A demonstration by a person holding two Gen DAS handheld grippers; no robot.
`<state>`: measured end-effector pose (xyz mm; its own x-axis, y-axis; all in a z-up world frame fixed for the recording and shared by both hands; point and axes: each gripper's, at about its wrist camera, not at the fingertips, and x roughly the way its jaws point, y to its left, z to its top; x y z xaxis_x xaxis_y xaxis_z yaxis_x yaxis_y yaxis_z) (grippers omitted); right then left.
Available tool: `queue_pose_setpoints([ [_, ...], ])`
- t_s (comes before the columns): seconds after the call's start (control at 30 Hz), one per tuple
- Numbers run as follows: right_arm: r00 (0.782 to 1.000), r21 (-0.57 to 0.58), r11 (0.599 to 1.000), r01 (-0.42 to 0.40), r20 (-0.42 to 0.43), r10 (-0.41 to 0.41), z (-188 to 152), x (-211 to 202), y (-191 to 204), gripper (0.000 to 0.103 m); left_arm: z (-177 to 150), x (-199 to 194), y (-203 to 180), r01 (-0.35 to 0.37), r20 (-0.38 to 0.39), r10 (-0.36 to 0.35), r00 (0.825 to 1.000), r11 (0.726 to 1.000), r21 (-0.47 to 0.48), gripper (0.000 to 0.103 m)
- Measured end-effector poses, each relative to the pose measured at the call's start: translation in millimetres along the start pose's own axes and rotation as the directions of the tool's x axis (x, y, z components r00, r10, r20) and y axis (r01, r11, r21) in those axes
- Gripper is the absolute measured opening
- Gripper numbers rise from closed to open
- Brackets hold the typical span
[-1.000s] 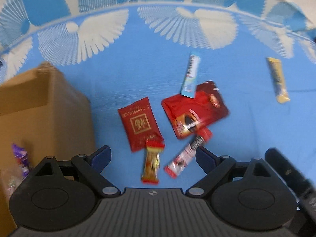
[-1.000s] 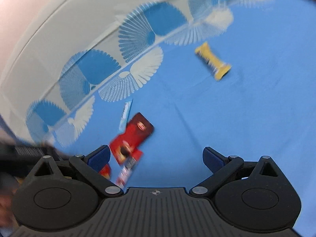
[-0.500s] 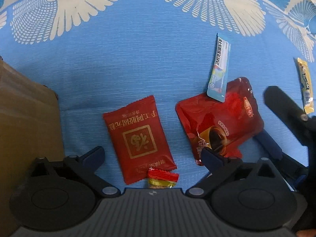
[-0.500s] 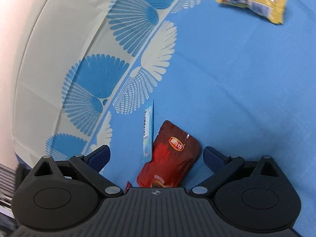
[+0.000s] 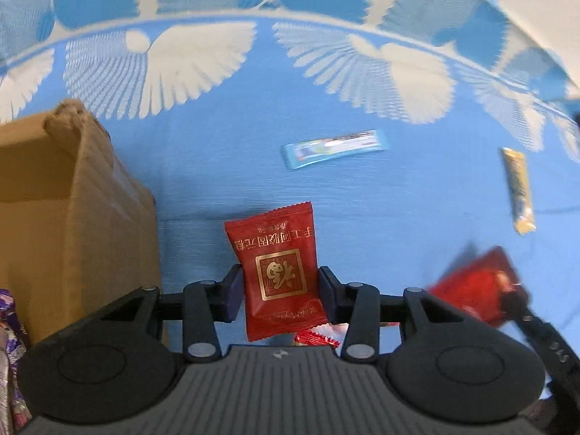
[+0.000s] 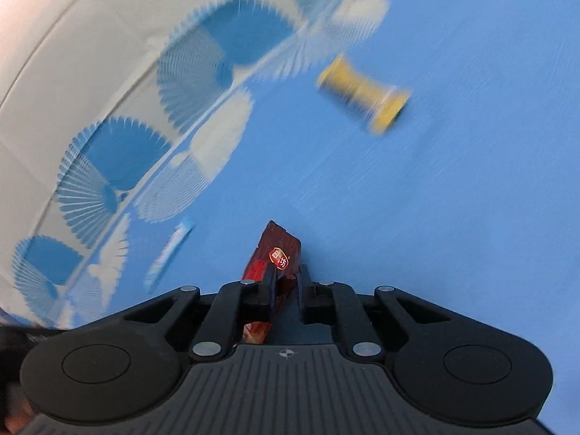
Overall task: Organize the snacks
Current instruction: 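Carry the red packet with the left tool while the right tool carries the red pouch to the box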
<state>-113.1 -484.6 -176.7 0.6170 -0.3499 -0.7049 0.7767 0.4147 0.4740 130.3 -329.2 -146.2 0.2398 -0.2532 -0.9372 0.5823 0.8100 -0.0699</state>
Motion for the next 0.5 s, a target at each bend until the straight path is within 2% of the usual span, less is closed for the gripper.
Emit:
queue_pose_setpoints([
  [0.13, 0.985, -0.206, 0.967, 0.149, 0.115, -0.127, 4, -55, -3, 0.006, -13, -38, -10, 0.021, 0.071, -0.024, 0.997, 0.998, 0.053, 0.048],
  [0.27, 0.965, -0.294, 0.923, 0.249, 0.161, -0.209, -5, -87, 2, 0.005, -26, -81, -16, 0.013, 0.158, -0.028, 0.987, 0.995, 0.100, 0.048],
  [0.37, 0.955, -0.330, 0.901, 0.281, 0.190, -0.228, -16, -105, 13, 0.004, -42, -113, -14, 0.001, 0.188, -0.025, 0.982, 0.992, 0.123, 0.048],
  [0.5, 0.957, -0.342, 0.903, 0.262, 0.211, -0.198, -29, -138, 32, 0.004, -71, -154, -6, -0.050, 0.215, 0.016, 0.976, 0.987, 0.151, 0.048],
])
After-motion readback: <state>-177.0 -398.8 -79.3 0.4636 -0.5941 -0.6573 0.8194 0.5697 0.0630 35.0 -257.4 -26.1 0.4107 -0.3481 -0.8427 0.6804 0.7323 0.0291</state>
